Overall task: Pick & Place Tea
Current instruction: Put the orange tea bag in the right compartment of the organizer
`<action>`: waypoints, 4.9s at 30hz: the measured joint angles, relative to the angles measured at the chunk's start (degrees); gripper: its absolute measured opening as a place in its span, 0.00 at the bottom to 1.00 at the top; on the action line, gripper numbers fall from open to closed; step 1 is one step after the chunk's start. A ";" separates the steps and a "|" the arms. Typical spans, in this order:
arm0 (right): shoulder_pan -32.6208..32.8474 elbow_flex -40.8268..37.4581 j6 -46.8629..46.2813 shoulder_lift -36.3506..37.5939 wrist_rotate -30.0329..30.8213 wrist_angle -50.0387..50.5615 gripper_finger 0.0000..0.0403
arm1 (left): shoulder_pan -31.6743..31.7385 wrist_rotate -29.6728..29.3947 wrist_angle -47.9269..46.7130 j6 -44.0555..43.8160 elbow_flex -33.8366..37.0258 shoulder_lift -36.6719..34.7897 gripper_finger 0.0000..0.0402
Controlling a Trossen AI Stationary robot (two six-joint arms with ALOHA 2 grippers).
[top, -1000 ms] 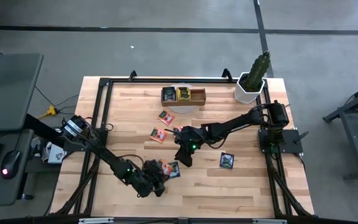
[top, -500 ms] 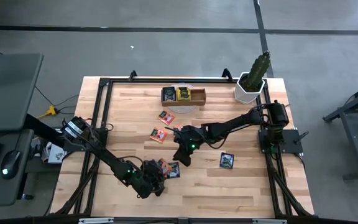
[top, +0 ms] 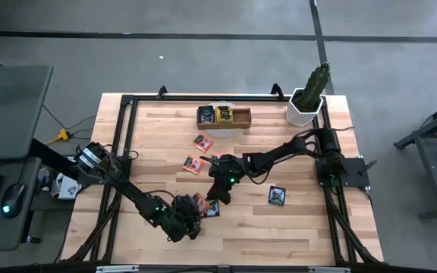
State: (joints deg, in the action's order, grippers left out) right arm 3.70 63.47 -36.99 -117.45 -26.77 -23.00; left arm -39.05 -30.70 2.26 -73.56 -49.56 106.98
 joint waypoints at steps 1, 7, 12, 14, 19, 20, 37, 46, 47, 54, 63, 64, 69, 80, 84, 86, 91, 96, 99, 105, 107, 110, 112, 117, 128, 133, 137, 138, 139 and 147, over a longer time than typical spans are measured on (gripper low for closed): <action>0.00 0.13 0.15 -0.39 -0.52 -0.87 0.23 | 0.00 0.04 0.04 0.00 0.02 0.00 0.22; 0.02 4.26 2.87 -4.09 -2.82 -0.51 0.23 | 0.02 0.00 0.18 0.00 0.05 0.04 0.22; -0.04 8.09 4.46 -7.32 -3.46 0.98 0.24 | 0.00 0.00 0.33 0.00 0.09 0.07 0.22; -0.07 9.35 5.07 -8.16 -3.41 1.87 0.24 | 0.02 -0.02 0.42 0.02 0.09 0.07 0.22; -0.09 10.57 6.61 -9.00 -3.43 3.21 0.24 | 0.02 -0.04 0.85 0.39 0.11 0.09 0.22; -0.09 10.67 7.27 -9.00 -3.44 3.18 0.24 | 0.02 -0.05 0.79 0.42 0.11 0.11 0.22; -1.79 10.75 8.48 -8.81 -0.10 6.36 0.24 | 0.02 0.11 1.14 1.73 0.11 0.11 0.22; -2.58 10.75 7.05 -8.67 -2.69 6.70 0.31 | 0.02 0.11 1.14 1.73 0.11 0.11 0.22; -2.58 10.75 7.08 -8.67 -2.72 6.73 0.33 | 0.02 0.11 1.14 1.73 0.11 0.11 0.22; -0.99 10.75 7.12 -8.83 -2.79 6.00 0.44 | 0.02 0.11 1.14 1.73 0.11 0.11 0.22; -0.68 10.70 4.23 -8.92 -4.01 1.33 0.44 | 0.02 0.09 1.21 1.73 0.11 0.11 0.22; -0.68 10.70 3.91 -8.92 -3.99 1.09 0.44 | 0.02 0.09 1.23 1.72 0.11 0.11 0.22; 0.37 10.70 4.32 -8.92 -2.97 0.87 0.44 | 0.02 0.09 1.29 1.70 0.11 0.11 0.22; 0.15 10.70 4.02 -8.94 0.32 -1.31 0.40 | 0.02 0.07 1.52 1.68 0.13 0.11 0.22; 0.33 10.70 4.37 -8.96 0.32 -1.31 0.32 | 0.02 0.05 1.61 1.68 0.13 0.11 0.22; 0.49 10.70 4.73 -8.96 0.32 -1.34 0.27 | 0.04 0.04 1.77 1.68 0.13 0.13 0.22; 0.98 10.70 5.00 -8.96 1.26 -1.34 0.16 | 0.04 0.04 1.96 1.68 0.13 0.13 0.22; 0.96 10.70 5.49 -8.96 1.56 -1.34 0.05 | 0.04 0.02 2.12 1.68 0.13 0.15 0.22; 0.96 10.70 6.39 -8.96 1.56 -1.45 0.01 | 0.04 0.03 2.16 1.68 0.13 0.15 0.22; 0.96 10.70 7.08 -8.87 1.28 -1.62 0.00 | 0.04 0.03 2.32 1.68 0.13 0.15 0.22; 0.96 10.70 7.39 -8.74 1.13 -1.66 0.00 | 0.04 -0.18 2.54 1.68 0.16 0.15 0.22; 0.98 10.64 7.57 -7.93 0.89 -1.20 0.00 | 0.04 -0.76 3.57 1.72 0.24 0.08 0.22; 1.07 10.64 7.96 -7.42 0.93 -0.92 0.00 | 0.04 -0.25 3.53 2.37 0.30 -0.67 0.22; 0.76 10.68 10.36 -5.61 3.08 2.21 0.00 | 0.04 0.17 1.96 4.42 0.40 -3.89 0.22; -1.28 10.70 16.36 0.60 7.86 13.99 0.00 | 0.02 -4.99 -15.80 5.16 0.20 -16.63 0.22; -3.13 10.73 19.82 7.12 11.29 18.14 0.00 | 0.04 -7.29 -26.14 3.21 0.21 -20.87 0.22; -5.14 10.73 23.22 14.02 16.70 24.46 0.00 | 0.04 -7.40 -31.22 2.35 0.18 -21.86 0.22; -5.76 10.73 24.42 15.80 18.96 26.89 0.00 | 0.04 -7.53 -32.09 2.02 0.18 -22.01 0.22; -6.44 10.73 25.58 17.59 21.02 29.45 0.00 | 0.04 -8.03 -32.90 1.50 0.18 -22.03 0.22; -15.53 3.58 28.15 30.16 24.74 38.14 0.00 | 0.54 -12.15 -34.80 -0.52 1.58 -22.03 0.22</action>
State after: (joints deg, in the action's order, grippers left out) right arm -11.83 67.05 -8.84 -87.29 -2.03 15.14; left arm -38.51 -42.85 -32.54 -74.08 -47.98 84.95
